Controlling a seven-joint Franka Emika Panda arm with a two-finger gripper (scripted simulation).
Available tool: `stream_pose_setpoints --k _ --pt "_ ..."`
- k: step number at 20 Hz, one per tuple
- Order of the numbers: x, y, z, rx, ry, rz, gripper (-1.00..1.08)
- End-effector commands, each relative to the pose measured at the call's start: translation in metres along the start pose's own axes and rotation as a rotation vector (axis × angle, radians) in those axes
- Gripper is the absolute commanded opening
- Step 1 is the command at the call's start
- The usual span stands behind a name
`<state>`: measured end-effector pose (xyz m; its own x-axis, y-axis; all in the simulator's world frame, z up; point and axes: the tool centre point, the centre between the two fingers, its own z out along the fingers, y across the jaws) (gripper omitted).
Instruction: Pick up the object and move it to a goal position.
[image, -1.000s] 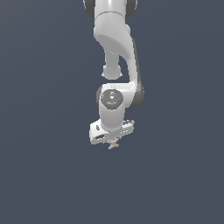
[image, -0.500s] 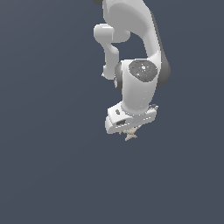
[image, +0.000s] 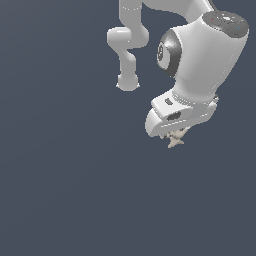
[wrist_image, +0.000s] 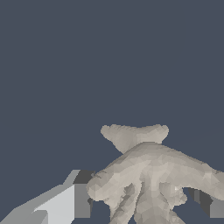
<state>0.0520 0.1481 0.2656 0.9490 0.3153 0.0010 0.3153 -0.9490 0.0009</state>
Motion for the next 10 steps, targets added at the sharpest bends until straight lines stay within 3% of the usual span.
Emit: stream_pose_setpoints --k 1,10 --pt "0.004 -0.014 -0.019 0.0 -0.001 0.001 -1.0" --pt "0.016 -0.042 -0.056 0.001 -0.001 0.002 -1.0"
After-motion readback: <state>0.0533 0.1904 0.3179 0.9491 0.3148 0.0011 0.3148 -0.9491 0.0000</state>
